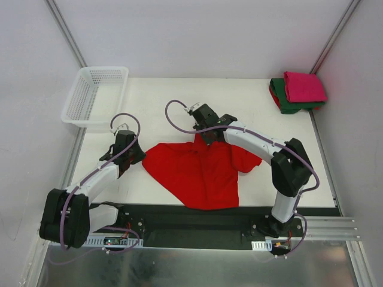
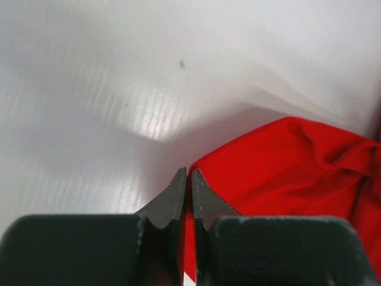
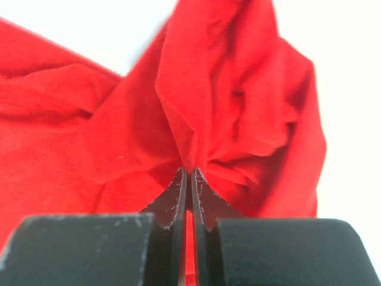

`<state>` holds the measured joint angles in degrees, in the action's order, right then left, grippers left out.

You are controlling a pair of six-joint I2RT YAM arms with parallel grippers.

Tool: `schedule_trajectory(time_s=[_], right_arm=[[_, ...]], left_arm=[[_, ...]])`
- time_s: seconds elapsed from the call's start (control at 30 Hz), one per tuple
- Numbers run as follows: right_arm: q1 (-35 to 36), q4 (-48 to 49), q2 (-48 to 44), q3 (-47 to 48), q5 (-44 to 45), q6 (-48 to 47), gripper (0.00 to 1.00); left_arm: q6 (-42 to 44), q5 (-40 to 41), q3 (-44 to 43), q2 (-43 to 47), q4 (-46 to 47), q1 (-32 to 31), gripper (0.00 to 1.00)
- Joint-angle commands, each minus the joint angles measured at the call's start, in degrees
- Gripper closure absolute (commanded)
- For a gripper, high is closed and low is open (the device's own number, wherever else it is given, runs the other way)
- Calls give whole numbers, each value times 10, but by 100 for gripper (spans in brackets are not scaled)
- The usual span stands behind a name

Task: Fold and stack the t-shirts
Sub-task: Flatten out the tshirt

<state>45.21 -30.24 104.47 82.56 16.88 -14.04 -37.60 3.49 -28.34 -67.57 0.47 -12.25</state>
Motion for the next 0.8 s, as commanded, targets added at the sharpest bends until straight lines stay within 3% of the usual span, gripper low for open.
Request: schedule_trajectory(time_s=[0.0, 0.2, 0.77], right_arm=[[-21, 0, -88, -10, 46, 2, 99], [-62, -7, -199, -5, 92, -1, 99], [-67, -49, -492, 38, 241, -3, 99]], left_arm=[[61, 9, -66, 73, -59, 6, 100], [117, 21, -134, 129, -123, 6, 100], [176, 61, -266, 216, -219, 6, 100]])
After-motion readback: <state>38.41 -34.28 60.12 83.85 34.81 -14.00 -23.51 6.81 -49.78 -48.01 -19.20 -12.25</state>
